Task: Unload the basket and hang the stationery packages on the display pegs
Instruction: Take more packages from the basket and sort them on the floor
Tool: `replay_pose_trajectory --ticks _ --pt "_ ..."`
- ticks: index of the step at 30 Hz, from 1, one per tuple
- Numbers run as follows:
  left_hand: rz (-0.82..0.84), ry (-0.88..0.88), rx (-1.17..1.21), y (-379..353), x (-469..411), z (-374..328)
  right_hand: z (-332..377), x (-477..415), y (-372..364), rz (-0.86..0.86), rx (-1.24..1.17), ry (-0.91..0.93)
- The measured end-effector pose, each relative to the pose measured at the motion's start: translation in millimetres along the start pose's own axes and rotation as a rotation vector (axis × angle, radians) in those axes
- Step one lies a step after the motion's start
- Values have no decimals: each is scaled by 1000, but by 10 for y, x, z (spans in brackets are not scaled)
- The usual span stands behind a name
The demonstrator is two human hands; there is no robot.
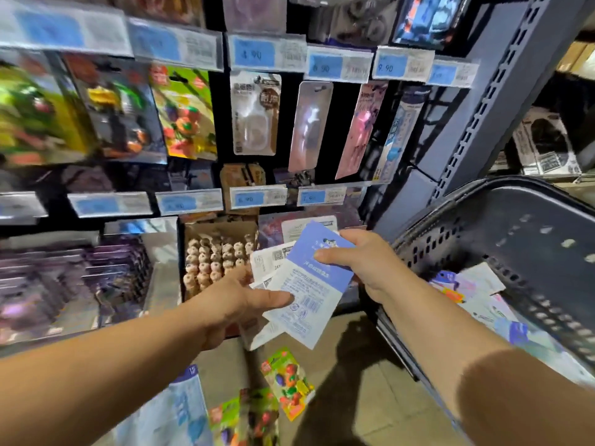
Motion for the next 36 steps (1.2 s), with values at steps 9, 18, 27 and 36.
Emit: replay_pose_trajectory --ticks 9,18,27,36 --pt "-59 173 160 580 292 688 -352 -57 -862 84 57 -87" --pt "1 245 234 665 383 1088 -661 -24 -1213 110 53 -151" --pt "-5 204 264 587 385 1198 -702 75 -1236 82 81 -168" --pt "-44 206 309 748 383 1306 -685 2 -909 -165 -45 -144"
Point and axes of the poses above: each hand's wrist, its own x-axis away from the middle knuckle, its own y-axis out of the back of the hand, z = x × y, the point moved 8 cm from there along -x, towards the middle knuckle, and after that the axes turned 4 degrees about y, right-handed, at the moved point
